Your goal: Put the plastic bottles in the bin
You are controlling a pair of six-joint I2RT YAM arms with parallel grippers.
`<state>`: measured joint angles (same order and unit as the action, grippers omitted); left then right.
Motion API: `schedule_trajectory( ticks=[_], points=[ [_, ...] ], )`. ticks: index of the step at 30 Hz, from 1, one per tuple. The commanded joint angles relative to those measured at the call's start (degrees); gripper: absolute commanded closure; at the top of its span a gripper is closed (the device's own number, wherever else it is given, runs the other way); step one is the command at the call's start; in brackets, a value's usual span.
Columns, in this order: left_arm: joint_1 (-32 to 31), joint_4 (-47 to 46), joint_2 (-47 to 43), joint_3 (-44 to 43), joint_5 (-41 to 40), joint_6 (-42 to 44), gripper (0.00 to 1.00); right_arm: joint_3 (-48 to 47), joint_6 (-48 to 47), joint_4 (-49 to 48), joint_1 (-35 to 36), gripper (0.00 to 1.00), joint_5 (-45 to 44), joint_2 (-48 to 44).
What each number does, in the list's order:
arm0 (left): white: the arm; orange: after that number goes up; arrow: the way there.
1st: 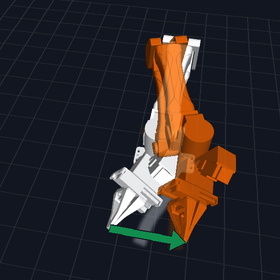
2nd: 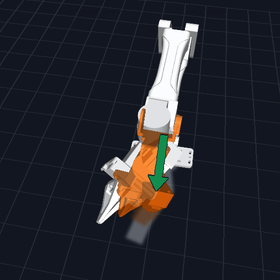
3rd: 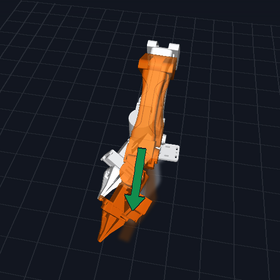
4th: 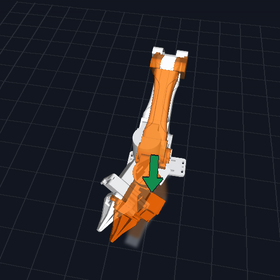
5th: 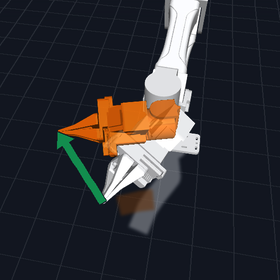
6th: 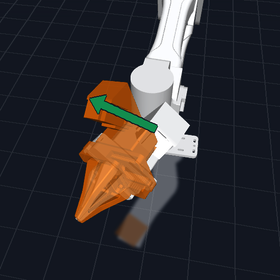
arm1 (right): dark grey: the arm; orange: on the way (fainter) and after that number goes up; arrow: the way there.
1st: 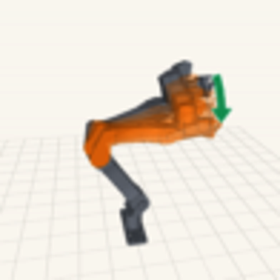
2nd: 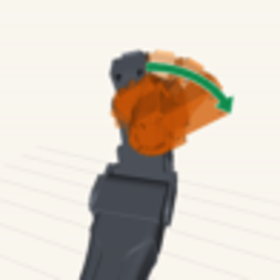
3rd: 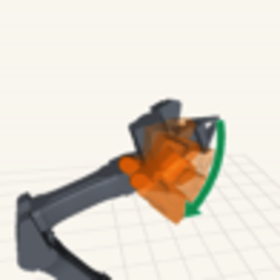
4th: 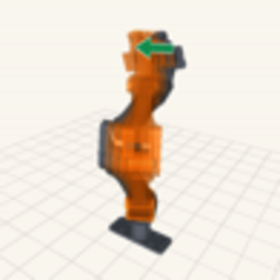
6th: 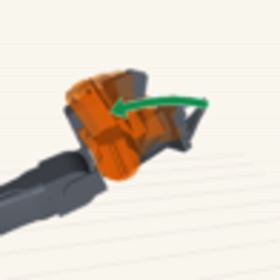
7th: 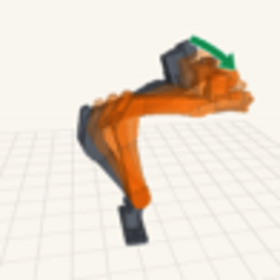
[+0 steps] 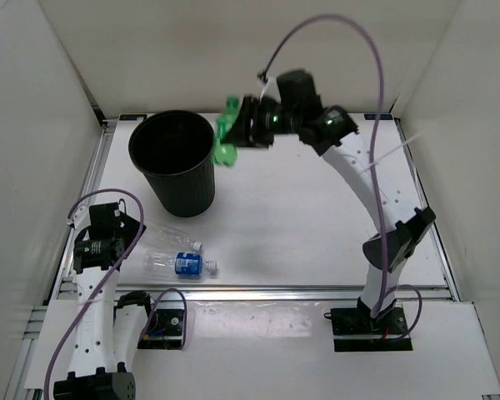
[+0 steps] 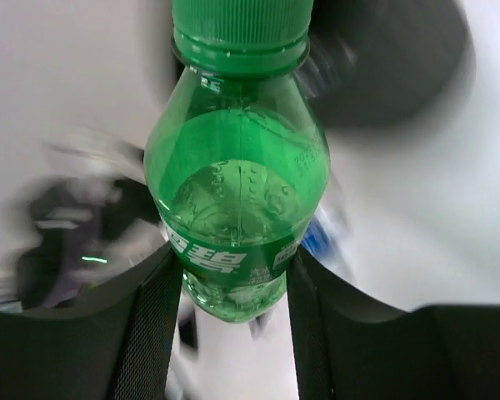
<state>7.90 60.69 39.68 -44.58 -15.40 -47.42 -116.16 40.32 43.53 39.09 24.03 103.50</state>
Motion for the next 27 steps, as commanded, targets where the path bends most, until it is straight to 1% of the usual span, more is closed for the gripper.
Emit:
schedule_trajectory(
  ticks=[1,2,3,4,5,7,9,10,14,15,16,17,20,21,24,27],
  points=[
    [-0.2,-0.1,1.5,0.9,2.6,-0.9,0.00,-21.6,-3.8,-0.3,1.1,0.95,-2.6,4.5],
    [-0.2,-0.7,2.2,0.9,3.4,-0.9,0.00,-25.5,-3.8,-0.3,1.6,0.93,-1.9,6.6],
    [-0.2,-0.7,2.2,0.9,3.4,-0.9,0.00,-27.5,-3.8,-2.0,1.6,0.93,-1.4,9.3],
    [-0.2,-0.7,2.9,0.9,3.4,-0.9,0.00,-27.5,-2.8,-7.0,1.6,0.91,-1.4,10.0],
    [-0.2,-0.7,2.9,0.9,4.0,-0.9,0.00,-25.7,-1.2,-10.4,1.6,0.89,-0.4,10.0],
    [-0.2,-0.7,3.6,-0.2,4.0,-0.9,0.00,-25.7,0.1,-16.9,1.6,0.86,0.1,11.8],
    [-0.2,-0.7,4.1,-0.9,4.0,-0.4,0.00,-30.1,2.8,-19.1,1.6,0.82,1.5,16.0],
    [-0.2,-1.2,4.1,-1.0,4.7,0.1,0.00,-30.9,3.4,-21.6,1.6,0.81,2.1,17.2],
    [-0.2,-2.6,4.7,-1.0,7.8,1.9,0.00,-29.4,2.1,-23.6,3.7,0.77,1.5,18.5],
    [-0.2,-3.5,4.7,-1.0,10.0,1.9,0.00,-29.4,2.0,-23.6,4.2,0.73,1.5,19.1],
    [-0.2,-4.1,4.7,-0.4,11.1,1.9,0.00,-29.4,2.0,-23.6,4.2,0.71,1.5,19.1],
    [-0.2,-4.6,4.7,-0.4,12.0,1.9,0.00,-29.4,1.4,-21.8,4.2,0.67,1.5,19.1],
    [-0.2,-6.1,4.1,1.7,13.7,0.1,0.00,-27.8,-0.8,-18.1,4.2,0.15,1.5,16.9],
    [-0.2,-6.1,4.1,2.2,13.7,0.1,0.00,-27.0,-2.9,-17.0,4.2,0.00,0.6,16.0],
    [-0.2,-6.6,3.5,3.6,13.7,-1.3,0.00,-26.4,-6.0,-13.6,4.2,0.00,-2.4,11.6],
    [-0.2,-7.2,2.9,6.0,14.8,-2.4,0.00,-21.7,-8.1,-12.9,1.6,0.00,-6.0,4.9]
  ],
)
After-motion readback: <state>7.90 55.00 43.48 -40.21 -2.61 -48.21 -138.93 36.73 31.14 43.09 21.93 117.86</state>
